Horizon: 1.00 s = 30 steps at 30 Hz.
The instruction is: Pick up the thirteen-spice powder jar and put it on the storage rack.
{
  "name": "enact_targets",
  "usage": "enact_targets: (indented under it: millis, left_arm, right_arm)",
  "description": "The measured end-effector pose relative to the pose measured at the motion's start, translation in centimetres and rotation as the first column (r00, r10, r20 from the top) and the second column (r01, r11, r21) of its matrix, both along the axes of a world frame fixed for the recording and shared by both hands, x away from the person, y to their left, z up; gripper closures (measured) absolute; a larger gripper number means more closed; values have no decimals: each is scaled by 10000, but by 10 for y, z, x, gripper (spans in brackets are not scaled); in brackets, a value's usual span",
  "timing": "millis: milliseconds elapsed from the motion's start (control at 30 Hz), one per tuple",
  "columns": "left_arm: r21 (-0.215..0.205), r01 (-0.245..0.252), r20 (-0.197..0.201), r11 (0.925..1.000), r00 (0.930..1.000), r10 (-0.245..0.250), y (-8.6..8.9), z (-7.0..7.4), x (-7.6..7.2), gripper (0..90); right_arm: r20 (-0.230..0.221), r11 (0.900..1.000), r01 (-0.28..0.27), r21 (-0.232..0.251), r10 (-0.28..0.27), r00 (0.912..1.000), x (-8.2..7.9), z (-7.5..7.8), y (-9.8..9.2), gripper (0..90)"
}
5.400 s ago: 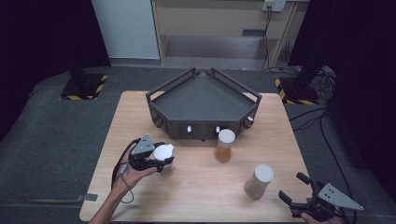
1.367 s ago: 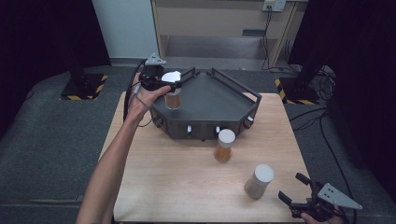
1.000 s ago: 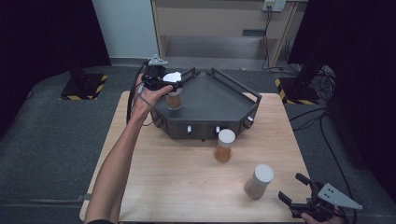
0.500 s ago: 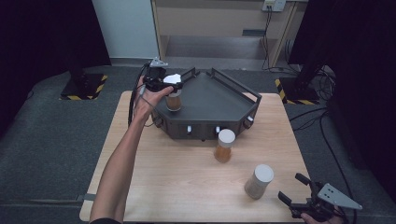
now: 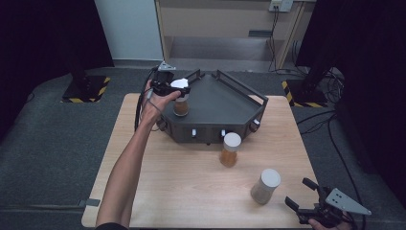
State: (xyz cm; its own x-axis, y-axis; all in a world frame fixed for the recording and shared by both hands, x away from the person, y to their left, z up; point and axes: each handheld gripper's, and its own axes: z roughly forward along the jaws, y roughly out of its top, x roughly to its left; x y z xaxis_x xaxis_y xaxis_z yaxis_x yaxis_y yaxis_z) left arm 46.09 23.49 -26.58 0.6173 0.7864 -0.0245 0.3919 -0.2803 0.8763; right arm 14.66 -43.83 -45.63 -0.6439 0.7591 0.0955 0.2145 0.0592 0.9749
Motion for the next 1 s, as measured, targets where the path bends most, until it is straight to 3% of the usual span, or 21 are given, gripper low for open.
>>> enact_targets:
  millis: [467,567,633,700,767,833,1000]
  left_arm:
    - [289,97,137,9995,9999,-101,-6,1,-2,299]
    - [244,-14,-132,9997,9999,17,-9,2,0,208]
    - [381,-187,141,9991,9997,181,-12,2,-3,165]
    - [61,-111,200,9999,9997,110,-8,0,-3,107]
    - [78,-8,200,10000,9998,6,-8,2,-3,60]
    - [241,-95,529,9997,9986,82,-11,3,-8,55]
    - [-95,36,637,9999,9980,-30,-9,9,-10,44]
  right_arm:
    - [-18,10000,-8,6,8,10000,0,0,1,11]
    - [-5,10000,-6,19,6,10000,0,0,1,11]
    - [-8,10000,0,24,0,10000,0,0,1,11]
    - [-12,10000,-17,15,17,10000,0,0,1,11]
    - [6,10000,-4,11,4,10000,0,0,1,11]
    - [16,10000,-3,23,3,10000,0,0,1,11]
    - [16,10000,-17,14,16,10000,0,1,1,12]
